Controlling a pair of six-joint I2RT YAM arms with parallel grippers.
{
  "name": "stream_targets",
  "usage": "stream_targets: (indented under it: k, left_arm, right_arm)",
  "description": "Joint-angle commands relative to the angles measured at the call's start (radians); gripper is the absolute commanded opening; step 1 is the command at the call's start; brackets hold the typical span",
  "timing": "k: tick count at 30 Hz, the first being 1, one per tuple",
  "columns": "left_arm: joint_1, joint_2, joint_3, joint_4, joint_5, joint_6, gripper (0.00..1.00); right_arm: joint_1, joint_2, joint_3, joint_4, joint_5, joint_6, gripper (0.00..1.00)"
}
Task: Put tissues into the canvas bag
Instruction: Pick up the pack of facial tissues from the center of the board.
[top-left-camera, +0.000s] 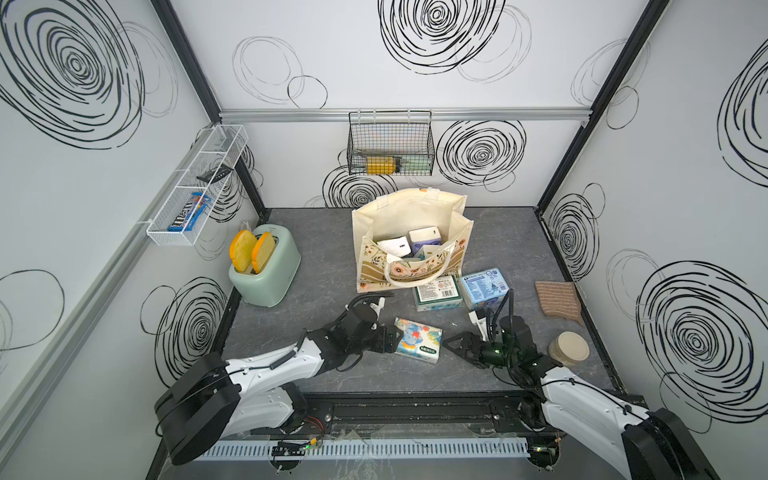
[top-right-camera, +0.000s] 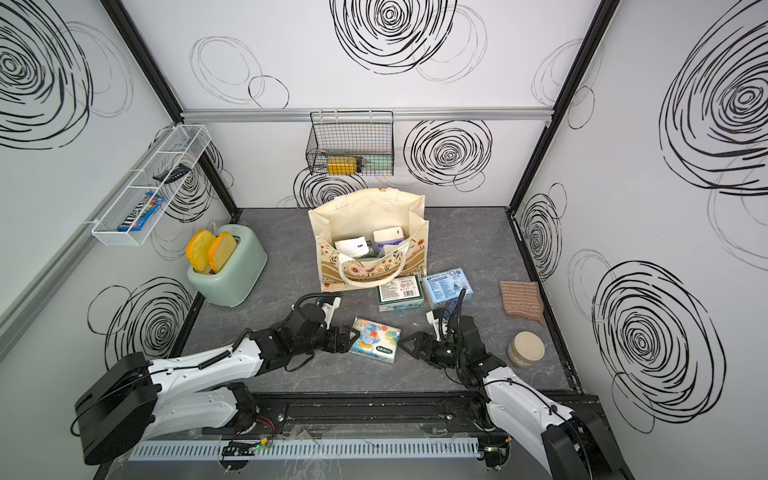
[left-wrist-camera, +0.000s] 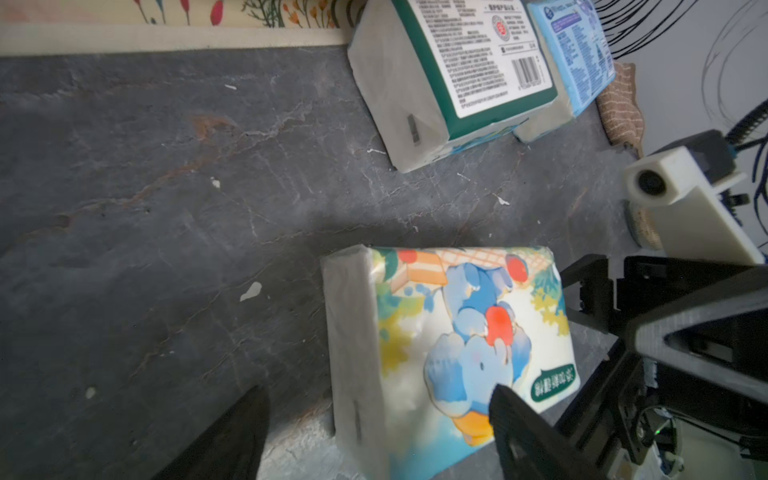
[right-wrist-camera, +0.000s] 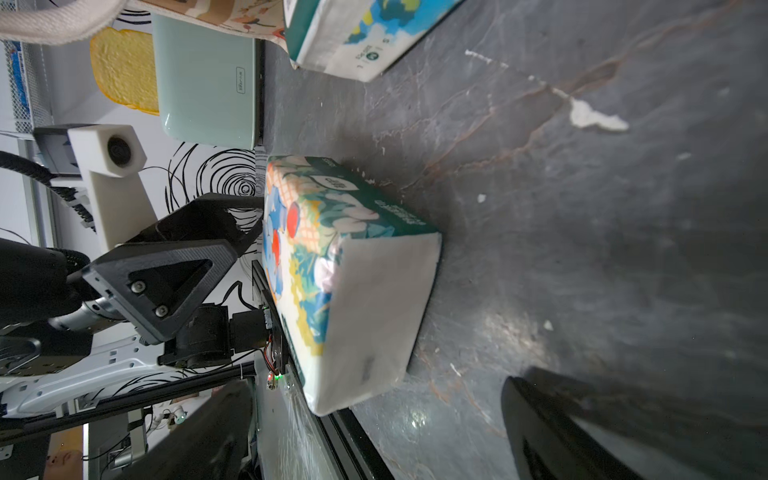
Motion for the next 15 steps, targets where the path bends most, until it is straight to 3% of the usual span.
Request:
stream_targets:
  k: [1,5,15]
  left_arm:
    - [-0.008,0.034,0.021,0.021,0.009,0.039,0.74]
    - [-0.009,0.054,0.024,0.026,0.009,0.053,0.57]
    - [-0.005,0.087,0.031,0.004,0.022,0.091,0.43]
  right_arm:
    - [0.005,-0.030,-0.009,0.010,0.029,0.010,0.97]
    - [0.005,-0.058,-0.021,0.014,0.034,0.011,0.97]
    - [0.006,-0.074,-0.040,0.026,0.032,0.016,0.97]
